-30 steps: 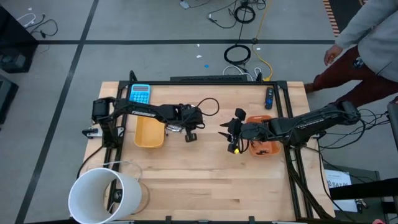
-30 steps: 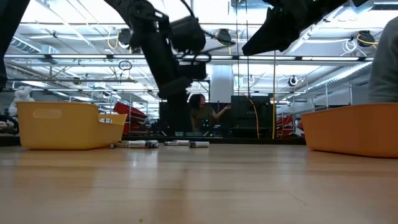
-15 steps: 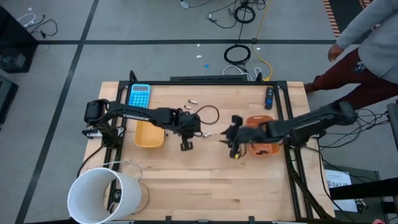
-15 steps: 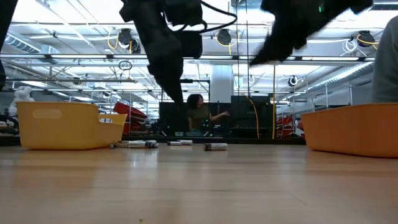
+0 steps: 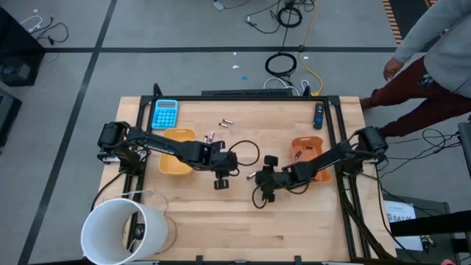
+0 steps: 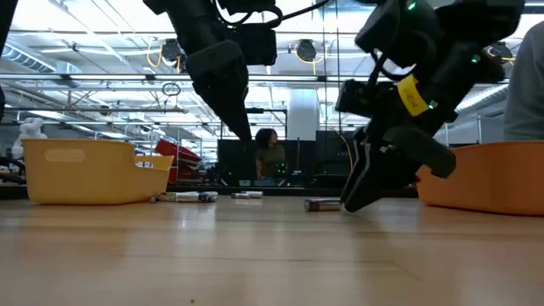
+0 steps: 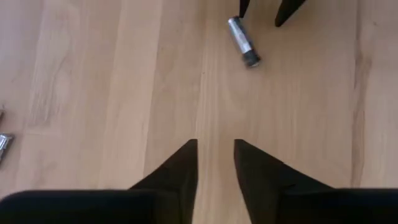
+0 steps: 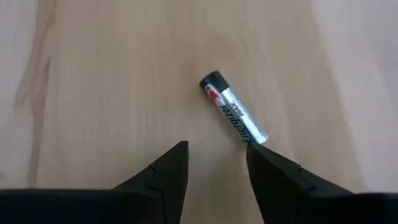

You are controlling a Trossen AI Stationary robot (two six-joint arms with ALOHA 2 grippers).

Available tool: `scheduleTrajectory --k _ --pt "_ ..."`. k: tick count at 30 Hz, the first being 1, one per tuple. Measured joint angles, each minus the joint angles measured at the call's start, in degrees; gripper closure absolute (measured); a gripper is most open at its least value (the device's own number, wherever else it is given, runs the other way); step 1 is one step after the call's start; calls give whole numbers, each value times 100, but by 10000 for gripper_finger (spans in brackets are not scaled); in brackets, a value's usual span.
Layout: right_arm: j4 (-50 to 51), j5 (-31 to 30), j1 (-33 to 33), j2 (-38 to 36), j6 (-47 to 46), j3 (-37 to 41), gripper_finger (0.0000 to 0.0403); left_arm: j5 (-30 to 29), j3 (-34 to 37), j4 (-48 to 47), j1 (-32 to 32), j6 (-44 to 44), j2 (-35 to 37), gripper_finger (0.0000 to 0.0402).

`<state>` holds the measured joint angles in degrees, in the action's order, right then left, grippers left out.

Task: Sort batteries
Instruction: Put the silver battery into the yellow bin

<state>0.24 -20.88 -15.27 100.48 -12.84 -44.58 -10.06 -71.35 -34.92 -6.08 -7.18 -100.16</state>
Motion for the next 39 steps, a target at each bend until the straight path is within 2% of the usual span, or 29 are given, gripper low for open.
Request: scheduleTrajectory --k 4,9,14,22,31,36,39 --pt "-157 -59 -39 129 -122 -4 249 -8 0 56 -5 -88 0 261" --pt "-261 -76 -35 165 -121 -2 250 38 58 238 -7 -305 0 258" --pt "-255 -278 -102 167 367 -2 250 106 239 362 -98 -467 0 258" --pt "44 -299 -119 184 895 -220 250 239 776 1559 -242 -781 -57 245" --pt "373 452 385 193 1496 -544 250 307 903 1810 -219 -1009 -245 170" --pt "746 533 604 191 1977 -792 250 279 903 1798 -221 -1052 -245 164" --pt "805 630 759 190 1885 -965 250 23 903 1799 -221 -1046 -245 164"
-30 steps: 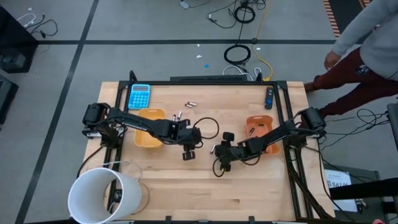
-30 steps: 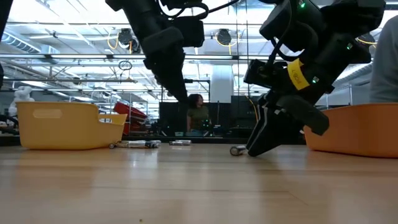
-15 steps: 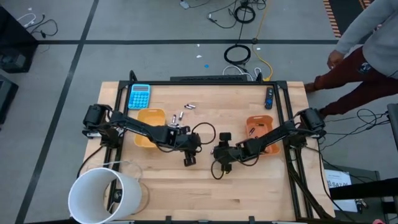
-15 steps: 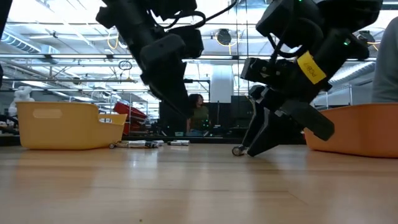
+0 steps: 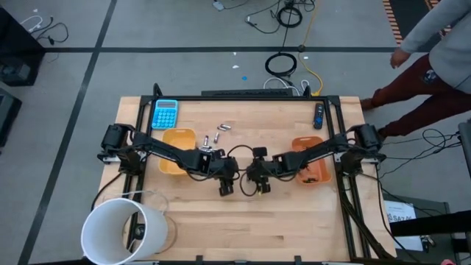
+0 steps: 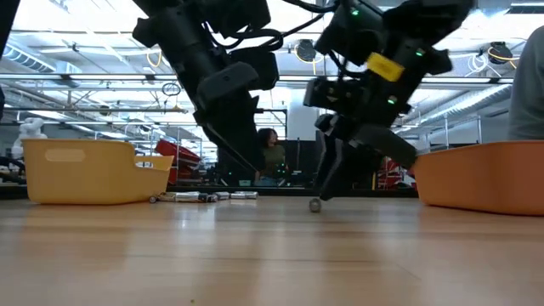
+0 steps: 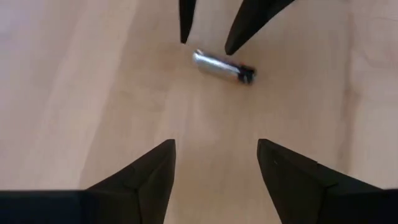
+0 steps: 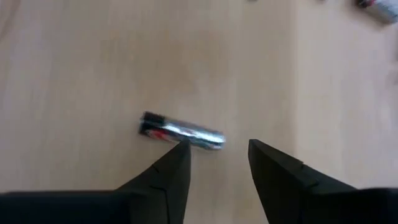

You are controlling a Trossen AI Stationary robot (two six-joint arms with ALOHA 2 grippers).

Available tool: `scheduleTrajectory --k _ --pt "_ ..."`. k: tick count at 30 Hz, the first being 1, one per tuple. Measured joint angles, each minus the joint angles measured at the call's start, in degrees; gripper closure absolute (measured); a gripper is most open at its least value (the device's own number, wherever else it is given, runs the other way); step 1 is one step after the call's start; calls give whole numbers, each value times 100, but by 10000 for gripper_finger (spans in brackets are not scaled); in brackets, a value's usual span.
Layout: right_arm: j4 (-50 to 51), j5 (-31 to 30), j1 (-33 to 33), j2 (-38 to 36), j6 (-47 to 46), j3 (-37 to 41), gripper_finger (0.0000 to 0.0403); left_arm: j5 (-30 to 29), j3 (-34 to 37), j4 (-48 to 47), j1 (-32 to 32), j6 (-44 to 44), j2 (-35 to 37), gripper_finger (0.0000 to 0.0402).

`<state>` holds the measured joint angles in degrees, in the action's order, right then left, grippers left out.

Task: Sort batteries
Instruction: Put the silver battery into the yellow bin

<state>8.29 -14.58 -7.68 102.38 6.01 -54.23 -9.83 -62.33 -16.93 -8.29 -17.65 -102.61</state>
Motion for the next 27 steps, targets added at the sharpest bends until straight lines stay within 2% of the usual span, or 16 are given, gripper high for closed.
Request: scheduleTrajectory --k 6,10,16,19,22,27 --pt "106 -58 87 -3 -356 -282 250 -92 0 -53 2 25 0 164" --pt "993 -146 18 -5 -767 -589 250 213 -2 -320 44 -304 0 164" --pt "1684 -759 -528 -8 -1522 -720 250 337 -2 -327 236 -847 -2 164" --pt "1661 -1023 -873 -10 -2003 -702 250 340 -5 -328 380 -1159 -37 164" --pt "1655 -1602 -1241 -10 -2559 -634 250 408 -9 -468 516 -1363 -141 164" --pt "1064 -2226 -1690 -10 -3394 -370 250 564 -11 -630 643 -1484 -402 164"
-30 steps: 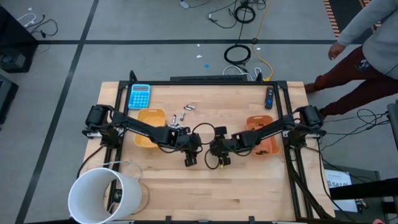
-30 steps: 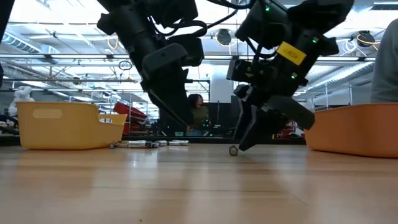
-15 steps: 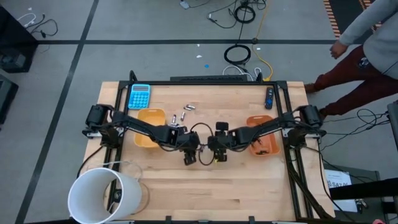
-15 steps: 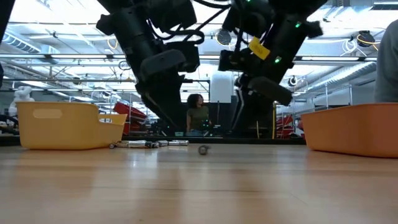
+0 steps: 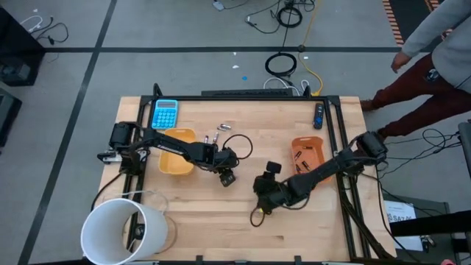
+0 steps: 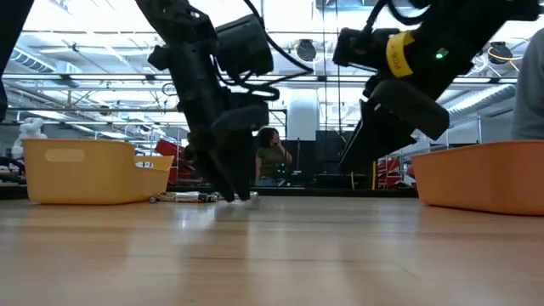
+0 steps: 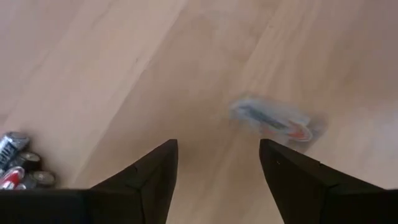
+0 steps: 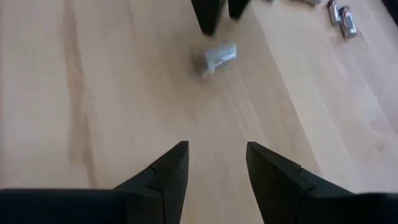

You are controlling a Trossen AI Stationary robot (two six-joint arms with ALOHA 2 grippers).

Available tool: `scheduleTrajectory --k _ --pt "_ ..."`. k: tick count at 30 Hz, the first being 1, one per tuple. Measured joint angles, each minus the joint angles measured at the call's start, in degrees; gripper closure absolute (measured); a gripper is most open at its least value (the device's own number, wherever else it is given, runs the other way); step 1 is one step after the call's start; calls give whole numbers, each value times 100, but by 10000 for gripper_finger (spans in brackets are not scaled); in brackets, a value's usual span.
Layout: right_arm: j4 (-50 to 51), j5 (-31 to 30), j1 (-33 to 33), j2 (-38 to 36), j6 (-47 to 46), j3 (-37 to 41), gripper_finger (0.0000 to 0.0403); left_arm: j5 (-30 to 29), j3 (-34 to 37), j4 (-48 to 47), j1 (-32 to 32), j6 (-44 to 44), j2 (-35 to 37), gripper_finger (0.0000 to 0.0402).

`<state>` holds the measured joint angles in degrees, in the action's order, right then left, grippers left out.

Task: Sort batteries
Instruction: Put the silver battery into the yellow bin

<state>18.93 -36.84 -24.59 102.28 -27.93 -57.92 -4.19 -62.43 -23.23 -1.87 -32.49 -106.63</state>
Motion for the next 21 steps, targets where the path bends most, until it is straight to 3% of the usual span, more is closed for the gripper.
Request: scheduleTrajectory --k 7,11,14,21 --pt "-192 -180 -152 -1 -316 138 250 -42 0 26 -1 35 -35 164" --pt "-608 426 -128 134 -594 472 250 287 -13 18 -70 214 -20 164" --pt "-709 55 -278 299 -587 735 250 420 -37 32 -253 505 -15 164" --pt "-803 248 -325 319 -607 817 250 413 -37 98 -363 898 -13 164"
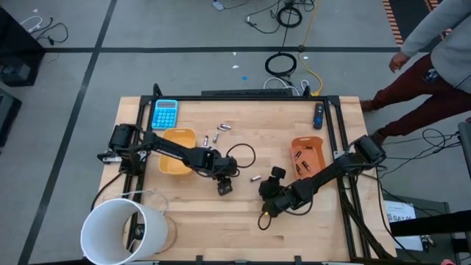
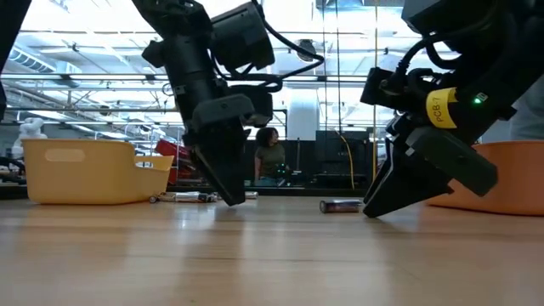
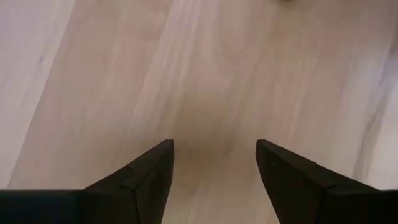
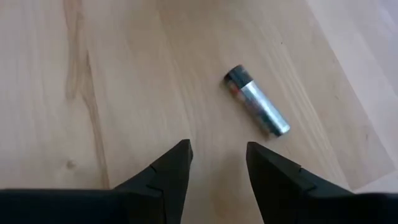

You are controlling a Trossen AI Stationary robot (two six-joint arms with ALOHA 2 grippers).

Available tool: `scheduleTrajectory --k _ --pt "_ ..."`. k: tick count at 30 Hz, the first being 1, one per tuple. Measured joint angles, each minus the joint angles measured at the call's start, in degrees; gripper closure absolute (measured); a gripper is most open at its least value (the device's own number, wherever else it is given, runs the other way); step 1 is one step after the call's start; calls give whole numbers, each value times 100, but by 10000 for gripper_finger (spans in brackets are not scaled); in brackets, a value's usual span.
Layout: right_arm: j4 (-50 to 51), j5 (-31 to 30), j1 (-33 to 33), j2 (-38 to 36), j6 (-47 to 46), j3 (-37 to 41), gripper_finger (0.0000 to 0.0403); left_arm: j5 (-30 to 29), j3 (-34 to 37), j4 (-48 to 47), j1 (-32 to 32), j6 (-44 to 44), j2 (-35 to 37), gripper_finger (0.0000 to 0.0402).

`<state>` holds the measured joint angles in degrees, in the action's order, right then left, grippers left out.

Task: Sort batteries
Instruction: Put the silver battery into the yellow bin

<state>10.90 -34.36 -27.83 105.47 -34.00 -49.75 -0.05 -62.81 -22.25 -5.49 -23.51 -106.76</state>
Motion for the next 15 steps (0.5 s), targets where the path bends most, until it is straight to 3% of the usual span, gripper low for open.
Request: scheduleTrajectory --k 7,10,15 --pt "248 167 8 -108 70 -86 250 -83 0 249 -3 80 0 164" --pt "654 317 4 -277 57 -172 250 -460 -1 802 -6 527 2 164" --pt "564 -14 -38 -409 -139 -186 250 -754 -4 1459 67 946 2 159"
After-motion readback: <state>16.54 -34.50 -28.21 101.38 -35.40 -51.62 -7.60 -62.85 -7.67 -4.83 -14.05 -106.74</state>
